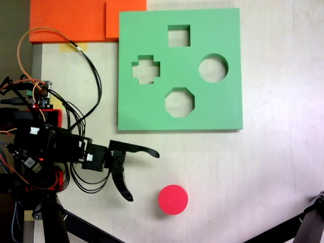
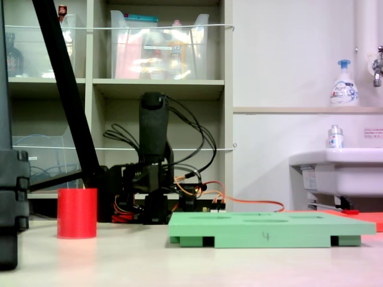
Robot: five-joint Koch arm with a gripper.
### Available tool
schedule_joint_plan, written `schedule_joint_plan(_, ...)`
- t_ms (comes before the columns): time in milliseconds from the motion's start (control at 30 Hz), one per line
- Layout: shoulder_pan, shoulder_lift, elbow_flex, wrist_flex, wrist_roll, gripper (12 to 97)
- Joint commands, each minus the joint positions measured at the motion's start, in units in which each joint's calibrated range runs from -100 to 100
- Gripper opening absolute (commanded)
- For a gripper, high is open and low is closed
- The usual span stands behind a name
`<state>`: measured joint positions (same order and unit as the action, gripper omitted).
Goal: Put the cylinder block into the corresponding hole
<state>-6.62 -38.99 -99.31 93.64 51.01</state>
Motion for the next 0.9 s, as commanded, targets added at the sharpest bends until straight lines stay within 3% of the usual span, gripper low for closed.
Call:
schedule_joint_plan(0,-1.07,0.58,-0.69,6.36,-0.29,80.0)
schedule_joint_plan(467,-5.71,14.55,8.99,6.36,0.44,79.5)
schedule_joint_plan(867,-5.23,25.72,20.95,6.36,0.68,74.8)
